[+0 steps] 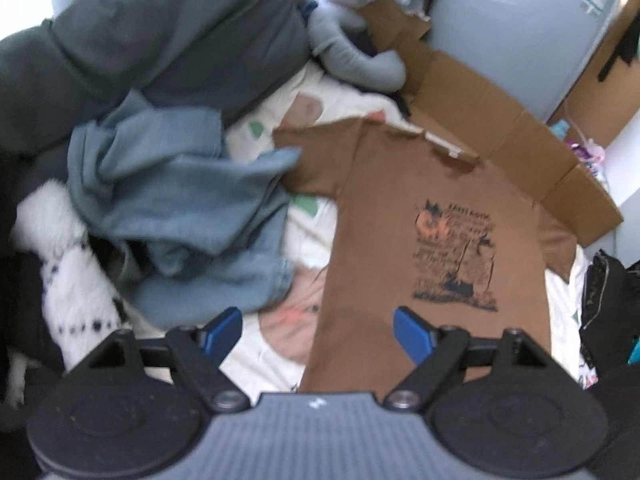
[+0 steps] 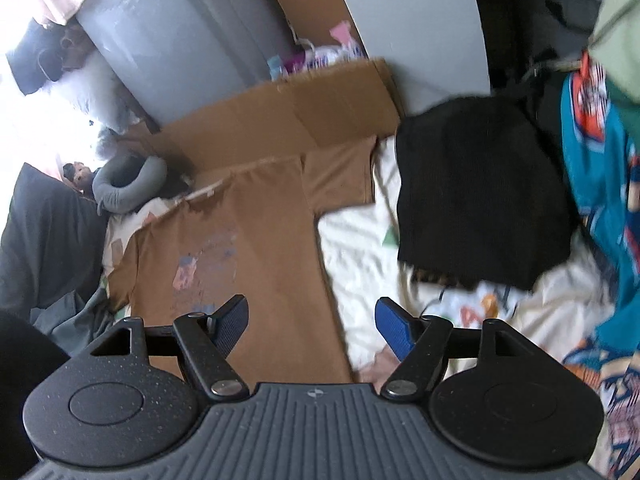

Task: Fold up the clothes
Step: 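Lift both grippers and move them over the shirt toward its sleeve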

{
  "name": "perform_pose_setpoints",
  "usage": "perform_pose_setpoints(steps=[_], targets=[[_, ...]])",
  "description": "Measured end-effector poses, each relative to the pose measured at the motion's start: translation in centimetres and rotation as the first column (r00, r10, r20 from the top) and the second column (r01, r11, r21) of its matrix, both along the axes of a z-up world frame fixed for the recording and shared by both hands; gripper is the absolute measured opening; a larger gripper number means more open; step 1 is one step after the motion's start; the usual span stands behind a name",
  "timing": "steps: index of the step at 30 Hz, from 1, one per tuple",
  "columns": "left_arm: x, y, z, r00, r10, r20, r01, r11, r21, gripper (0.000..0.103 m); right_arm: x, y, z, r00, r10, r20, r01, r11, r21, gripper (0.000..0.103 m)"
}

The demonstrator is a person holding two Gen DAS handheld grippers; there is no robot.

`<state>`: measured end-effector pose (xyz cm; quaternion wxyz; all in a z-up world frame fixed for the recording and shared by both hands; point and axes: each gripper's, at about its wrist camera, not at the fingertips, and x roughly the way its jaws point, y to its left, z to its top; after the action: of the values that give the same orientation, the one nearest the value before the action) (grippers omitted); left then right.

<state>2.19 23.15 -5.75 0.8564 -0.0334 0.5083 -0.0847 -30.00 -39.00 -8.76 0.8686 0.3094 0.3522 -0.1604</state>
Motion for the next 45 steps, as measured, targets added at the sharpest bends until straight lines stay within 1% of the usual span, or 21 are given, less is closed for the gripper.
perform_pose_setpoints(steps=[3, 9, 13, 17, 20, 25, 28, 36, 39, 45], targets=[[0.8, -0.9, 1.1, 1.0, -0.015, 0.025, 0.016, 1.0, -0.008, 0.085, 0.5, -0.3, 1.0, 1.0, 0.007, 0.021, -0.006, 0.999, -0.031, 0.076], [2.6, -3.4, 2.1, 0.996, -0.047, 0.074, 0.047, 0.999, 0.002, 0.085, 1.3, -1.7, 0.7, 0.999, -0.021, 0.028, 0.022, 0.999, -0.033, 0.076], [4.1, -5.1, 1.9, 0.994, -0.071, 0.077, 0.073, 0.997, -0.018, 0.085, 1.9, -2.6, 0.5, 0.999, -0.039, 0.033, 0.04, 0.999, -0.033, 0.076], [5.7, -6.6, 1.3, 0.995, -0.062, 0.083, 0.064, 0.998, -0.026, 0.086, 2.5, -3.6, 0.4, 0.998, -0.058, 0.037, 0.059, 0.998, -0.034, 0.078], [6.7, -7.9, 0.6, 0.994, -0.072, 0.082, 0.074, 0.997, -0.015, 0.086, 2.9, -4.3, -0.2, 0.998, -0.057, 0.034, 0.058, 0.998, -0.021, 0.078], [8.8, -10.2, -0.7, 0.993, -0.093, 0.068, 0.094, 0.996, -0.01, 0.086, 3.9, -5.0, -1.1, 0.999, -0.048, 0.021, 0.049, 0.998, -0.027, 0.08], [10.1, -11.9, -1.7, 0.991, -0.128, 0.051, 0.127, 0.992, 0.016, 0.086, 4.6, -5.4, -1.8, 0.999, -0.044, 0.008, 0.044, 0.999, -0.025, 0.08], [12.9, -16.4, -4.8, 0.98, -0.196, 0.022, 0.195, 0.98, 0.036, 0.086, 7.0, -6.1, -4.5, 1.0, -0.031, -0.003, 0.031, 0.999, -0.015, 0.081], [13.9, -18.3, -6.4, 0.973, -0.229, 0.004, 0.229, 0.972, 0.047, 0.086, 7.9, -6.1, -6.0, 1.0, -0.022, -0.012, 0.022, 1.0, -0.019, 0.081], [15.7, -21.4, -9.3, 0.966, -0.257, -0.025, 0.258, 0.966, 0.034, 0.086, 9.5, -6.0, -8.7, 1.0, 0.003, -0.025, -0.004, 0.999, -0.031, 0.081]])
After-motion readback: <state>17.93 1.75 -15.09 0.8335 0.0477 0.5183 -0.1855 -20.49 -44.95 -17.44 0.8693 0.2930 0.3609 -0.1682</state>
